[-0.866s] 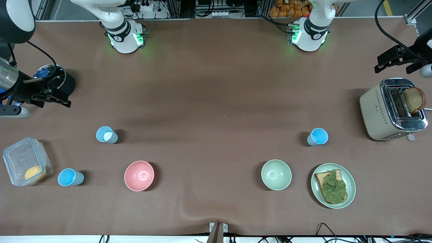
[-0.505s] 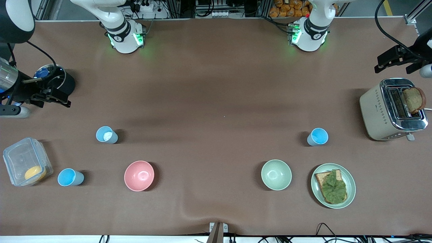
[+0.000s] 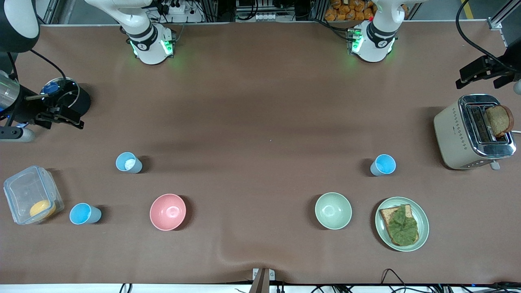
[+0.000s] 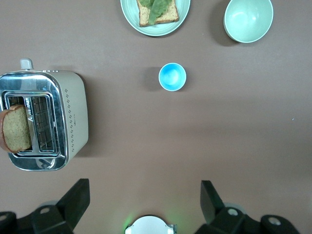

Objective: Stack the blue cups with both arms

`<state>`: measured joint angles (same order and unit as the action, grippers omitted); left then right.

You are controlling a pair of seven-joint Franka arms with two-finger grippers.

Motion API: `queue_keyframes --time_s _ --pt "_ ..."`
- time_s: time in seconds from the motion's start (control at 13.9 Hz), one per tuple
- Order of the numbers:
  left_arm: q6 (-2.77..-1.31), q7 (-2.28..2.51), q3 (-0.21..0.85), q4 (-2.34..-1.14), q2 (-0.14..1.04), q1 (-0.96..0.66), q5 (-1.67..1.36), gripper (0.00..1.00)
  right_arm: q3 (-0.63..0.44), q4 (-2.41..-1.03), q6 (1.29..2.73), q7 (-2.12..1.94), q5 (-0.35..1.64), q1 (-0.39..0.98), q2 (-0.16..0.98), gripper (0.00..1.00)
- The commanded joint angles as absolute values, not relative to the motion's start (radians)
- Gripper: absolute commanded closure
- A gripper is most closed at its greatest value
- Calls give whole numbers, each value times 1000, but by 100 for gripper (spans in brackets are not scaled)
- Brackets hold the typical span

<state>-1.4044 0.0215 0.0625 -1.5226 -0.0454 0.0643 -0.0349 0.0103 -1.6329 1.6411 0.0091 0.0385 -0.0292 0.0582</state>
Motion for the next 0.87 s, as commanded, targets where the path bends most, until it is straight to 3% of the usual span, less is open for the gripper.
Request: queue_keyframes --time_s 0.0,0.29,0.43,0.58,0.79 --pt "-1401 40 67 -1520 -48 74 -51 0 14 -1617 1618 20 29 -29 77 0" --pt "-1401 40 67 -1520 -46 74 -46 0 14 -1615 1618 29 32 -63 97 0" --pt "-1401 37 67 -1519 -37 74 -48 0 14 -1618 1591 31 29 -66 165 0" --pt "-1404 41 64 -1510 53 72 -43 0 14 -1623 1595 28 26 -69 239 0" --pt "-1402 40 66 -1460 83 75 -38 0 14 -1713 1777 28 26 -72 328 0"
